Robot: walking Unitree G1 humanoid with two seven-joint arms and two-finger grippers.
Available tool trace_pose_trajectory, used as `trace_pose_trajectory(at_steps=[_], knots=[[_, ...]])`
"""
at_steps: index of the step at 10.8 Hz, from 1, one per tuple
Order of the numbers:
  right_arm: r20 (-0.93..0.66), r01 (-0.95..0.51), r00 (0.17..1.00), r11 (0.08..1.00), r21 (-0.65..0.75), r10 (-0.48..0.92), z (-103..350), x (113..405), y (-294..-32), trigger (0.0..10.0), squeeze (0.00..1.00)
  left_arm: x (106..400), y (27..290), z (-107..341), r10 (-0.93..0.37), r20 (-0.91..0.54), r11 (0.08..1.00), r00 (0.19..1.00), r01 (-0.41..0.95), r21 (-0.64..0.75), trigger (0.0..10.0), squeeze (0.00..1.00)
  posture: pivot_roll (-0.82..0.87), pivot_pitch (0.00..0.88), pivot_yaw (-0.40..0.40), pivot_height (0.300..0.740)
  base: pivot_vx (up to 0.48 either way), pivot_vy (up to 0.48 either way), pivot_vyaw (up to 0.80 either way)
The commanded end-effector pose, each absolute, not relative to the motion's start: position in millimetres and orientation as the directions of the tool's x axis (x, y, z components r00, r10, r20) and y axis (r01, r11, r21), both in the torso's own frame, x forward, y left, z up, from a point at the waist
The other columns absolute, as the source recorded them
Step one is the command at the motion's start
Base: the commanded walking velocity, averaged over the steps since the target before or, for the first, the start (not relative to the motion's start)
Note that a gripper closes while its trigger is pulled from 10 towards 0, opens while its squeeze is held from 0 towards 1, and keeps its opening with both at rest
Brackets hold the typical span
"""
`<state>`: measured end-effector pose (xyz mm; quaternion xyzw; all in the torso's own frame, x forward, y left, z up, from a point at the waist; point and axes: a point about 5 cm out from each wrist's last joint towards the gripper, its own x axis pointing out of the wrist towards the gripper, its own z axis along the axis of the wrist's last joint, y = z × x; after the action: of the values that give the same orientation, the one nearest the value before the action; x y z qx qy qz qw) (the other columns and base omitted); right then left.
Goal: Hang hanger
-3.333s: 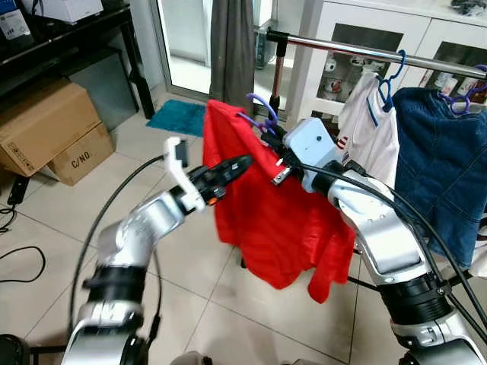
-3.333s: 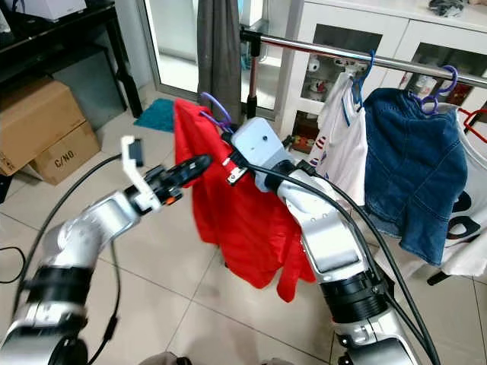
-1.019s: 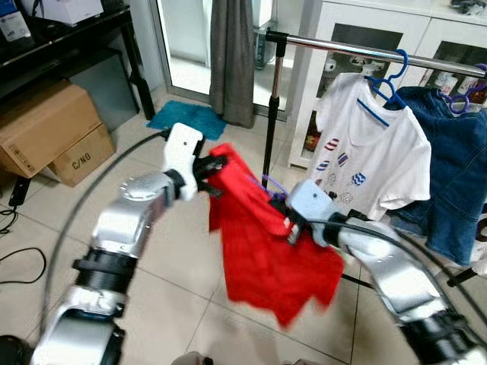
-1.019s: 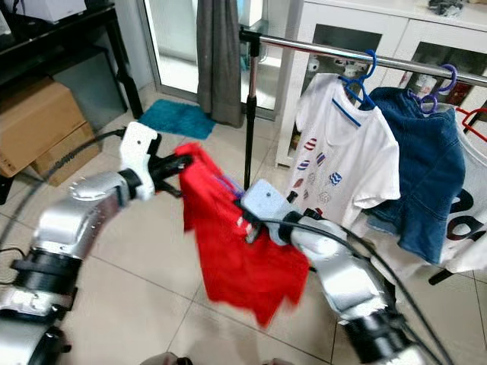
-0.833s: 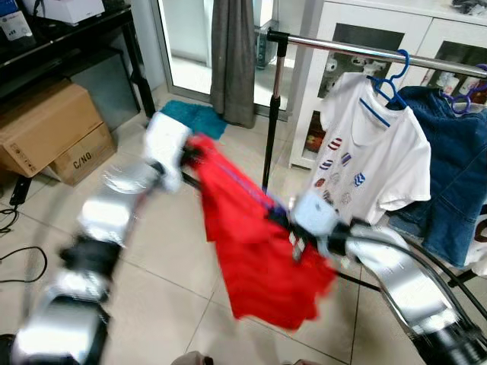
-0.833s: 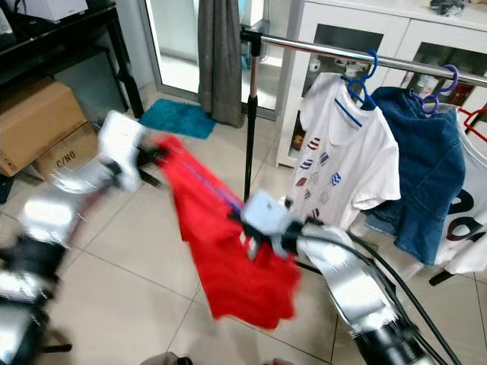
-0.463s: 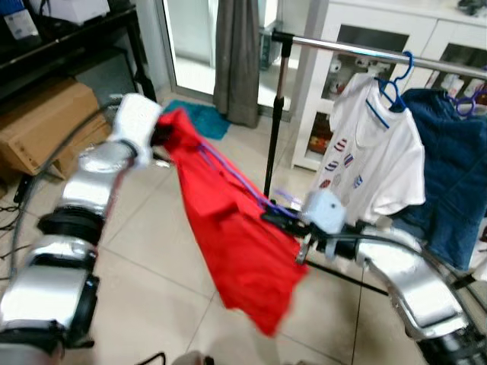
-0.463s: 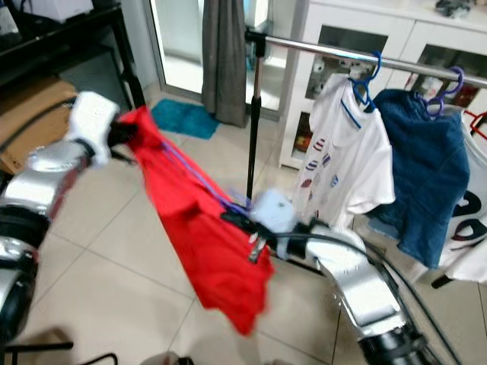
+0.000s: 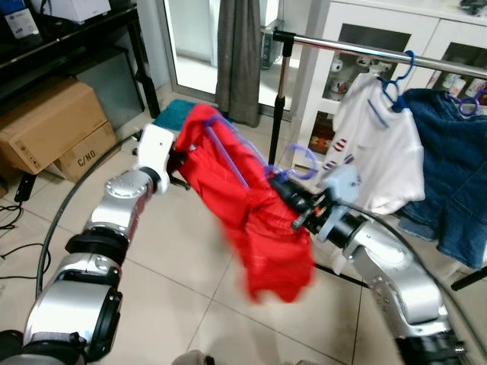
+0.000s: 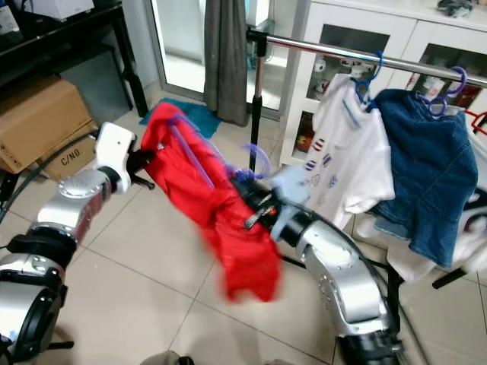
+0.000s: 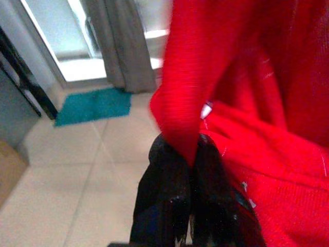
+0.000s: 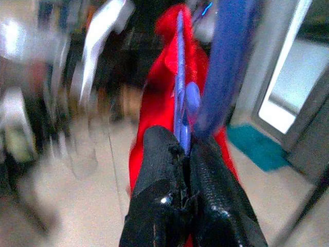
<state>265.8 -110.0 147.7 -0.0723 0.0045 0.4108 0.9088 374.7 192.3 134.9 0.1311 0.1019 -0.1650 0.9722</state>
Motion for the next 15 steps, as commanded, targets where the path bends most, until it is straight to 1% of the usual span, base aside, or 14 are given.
trace_pose_trajectory(at_steps=[1, 2, 4, 5, 6, 7, 8, 9, 10, 11, 12, 13, 14, 15], knots=[[-0.155, -0.753, 0.653, 0.614, -0.235, 0.741, 146, 266, -107, 0.0, 0.0, 378, 193, 148, -0.29, -0.197, 0.895, 0.937, 0.338, 0.29, 0.0, 0.0, -0.11, 0.0, 0.019, 0.74, 0.0, 0.0, 0.0], [-0.3, -0.712, 0.702, 0.638, -0.294, 0.645, 137, 274, -120, 0.0, 0.0, 383, 208, 165, -0.2, -0.166, 0.886, 0.966, 0.25, 0.391, 0.0, 0.0, -0.11, 0.0, 0.019, 0.74, 0.0, 0.0, 0.0], [-0.443, -0.697, 0.711, 0.632, -0.339, 0.546, 134, 284, -138, 0.0, 0.0, 385, 232, 193, -0.079, -0.091, 0.86, 0.993, 0.114, 0.497, 0.0, 0.0, -0.11, 0.0, 0.015, 0.74, 0.0, 0.0, 0.0], [-0.496, -0.718, 0.685, 0.609, -0.336, 0.534, 135, 284, -139, 0.0, 0.0, 384, 225, 199, -0.155, -0.085, 0.766, 0.984, 0.174, 0.618, 0.0, 0.0, -0.11, 0.0, 0.011, 0.74, 0.0, 0.0, 0.0], [-0.529, -0.737, 0.659, 0.6, -0.312, 0.534, 133, 286, -134, 0.0, 0.0, 380, 199, 191, -0.334, -0.142, 0.68, 0.932, 0.342, 0.648, 0.0, 0.0, -0.1, 0.0, -0.001, 0.74, 0.0, 0.0, 0.0], [-0.559, -0.751, 0.638, 0.589, -0.299, 0.529, 128, 291, -125, 0.0, 0.0, 373, 164, 171, -0.481, -0.245, 0.576, 0.842, 0.514, 0.635, 0.0, 0.0, -0.1, 0.0, -0.003, 0.74, 0.0, 0.0, 0.0], [-0.581, -0.766, 0.619, 0.569, -0.299, 0.528, 125, 296, -114, 0.0, 0.0, 364, 132, 152, -0.56, -0.322, 0.498, 0.763, 0.621, 0.605, 0.0, 0.0, -0.11, 0.0, -0.004, 0.74, 0.0, 0.0, 0.0], [-0.573, -0.77, 0.615, 0.57, -0.288, 0.542, 128, 297, -108, 0.0, 0.0, 363, 122, 143, -0.552, -0.355, 0.477, 0.754, 0.635, 0.607, 0.0, 0.0, -0.11, 0.0, -0.005, 0.74, 0.0, 0.0, 0.0], [-0.574, -0.779, 0.602, 0.566, -0.271, 0.554, 129, 295, -109, 0.0, 0.0, 366, 129, 138, -0.503, -0.382, 0.455, 0.775, 0.613, 0.645, 0.0, 0.0, -0.11, 0.0, -0.005, 0.74, 0.0, 0.0, 0.0], [-0.563, -0.781, 0.597, 0.574, -0.246, 0.571, 128, 292, -111, 0.0, 0.0, 370, 148, 133, -0.413, -0.426, 0.428, 0.805, 0.584, 0.689, 0.0, 0.0, -0.1, 0.0, -0.003, 0.74, 0.0, 0.0, 0.0], [-0.553, -0.795, 0.576, 0.571, -0.207, 0.602, 126, 286, -117, 0.0, 0.0, 375, 181, 132, -0.268, -0.441, 0.442, 0.856, 0.516, 0.733, 0.0, 0.0, -0.11, 0.0, 0.0, 0.74, 0.0, 0.0, 0.0], [-0.552, -0.84, 0.512, 0.517, -0.164, 0.658, 126, 273, -123, 0.0, 0.0, 380, 209, 142, -0.152, -0.408, 0.452, 0.9, 0.431, 0.781, 0.0, 0.0, -0.1, 0.0, 0.001, 0.74, 0.0, 0.0, 0.0], [-0.548, -0.868, 0.463, 0.48, -0.123, 0.697, 125, 262, -128, 0.0, 0.0, 382, 231, 153, -0.075, -0.38, 0.455, 0.922, 0.37, 0.81, 0.0, 0.0, -0.1, 0.0, 0.002, 0.74, 0.0, 0.0, 0.0], [-0.531, -0.884, 0.433, 0.459, -0.091, 0.728, 126, 256, -131, 0.0, 0.0, 383, 247, 160, -0.022, -0.361, 0.484, 0.932, 0.326, 0.812, 0.0, 0.0, -0.1, 0.0, 0.004, 0.74, 0.0, 0.0, 0.0]])
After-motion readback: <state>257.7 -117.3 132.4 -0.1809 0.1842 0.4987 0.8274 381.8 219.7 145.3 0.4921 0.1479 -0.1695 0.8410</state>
